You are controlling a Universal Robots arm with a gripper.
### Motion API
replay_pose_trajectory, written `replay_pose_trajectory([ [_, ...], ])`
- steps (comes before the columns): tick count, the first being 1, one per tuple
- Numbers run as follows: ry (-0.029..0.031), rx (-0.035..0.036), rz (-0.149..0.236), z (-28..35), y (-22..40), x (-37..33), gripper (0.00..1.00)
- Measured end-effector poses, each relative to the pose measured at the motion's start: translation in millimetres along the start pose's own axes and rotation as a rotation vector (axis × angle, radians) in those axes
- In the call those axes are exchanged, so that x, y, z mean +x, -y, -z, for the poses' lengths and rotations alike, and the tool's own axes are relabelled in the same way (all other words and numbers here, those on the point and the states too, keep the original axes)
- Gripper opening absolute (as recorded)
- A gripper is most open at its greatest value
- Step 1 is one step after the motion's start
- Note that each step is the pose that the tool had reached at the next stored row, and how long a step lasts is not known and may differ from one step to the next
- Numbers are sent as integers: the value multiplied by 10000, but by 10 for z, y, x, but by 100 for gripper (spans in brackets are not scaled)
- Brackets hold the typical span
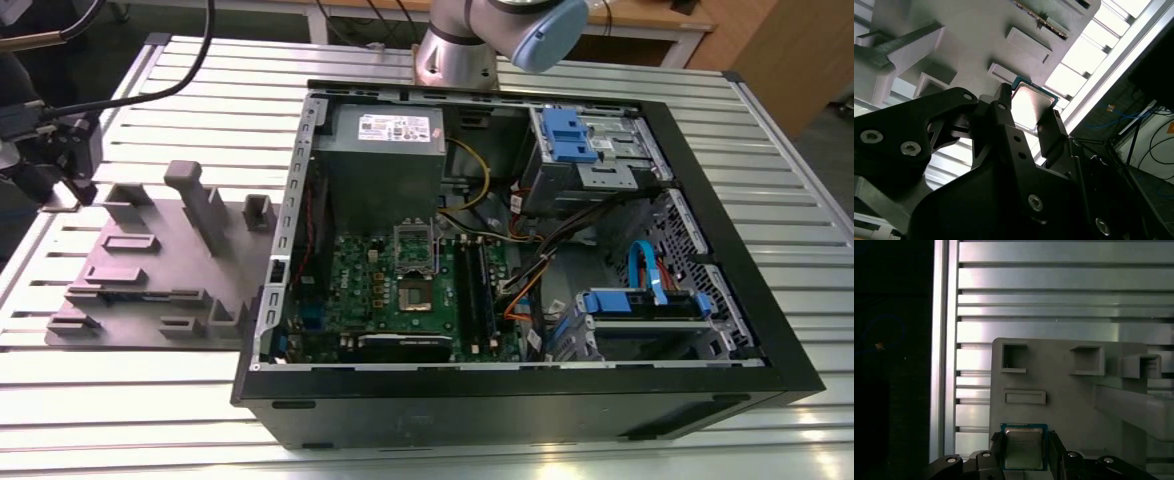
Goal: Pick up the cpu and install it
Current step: 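Pick up the cpu and move it towards the insertion slot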
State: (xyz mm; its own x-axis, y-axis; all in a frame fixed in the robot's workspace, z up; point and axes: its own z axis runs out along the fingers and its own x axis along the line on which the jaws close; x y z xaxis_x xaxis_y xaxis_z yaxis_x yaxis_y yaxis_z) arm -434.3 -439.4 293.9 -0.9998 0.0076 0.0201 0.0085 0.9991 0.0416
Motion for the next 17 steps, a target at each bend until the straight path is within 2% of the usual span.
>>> replay_pose_trajectory([
  [17,0,0,0,41,-2,1,45],
])
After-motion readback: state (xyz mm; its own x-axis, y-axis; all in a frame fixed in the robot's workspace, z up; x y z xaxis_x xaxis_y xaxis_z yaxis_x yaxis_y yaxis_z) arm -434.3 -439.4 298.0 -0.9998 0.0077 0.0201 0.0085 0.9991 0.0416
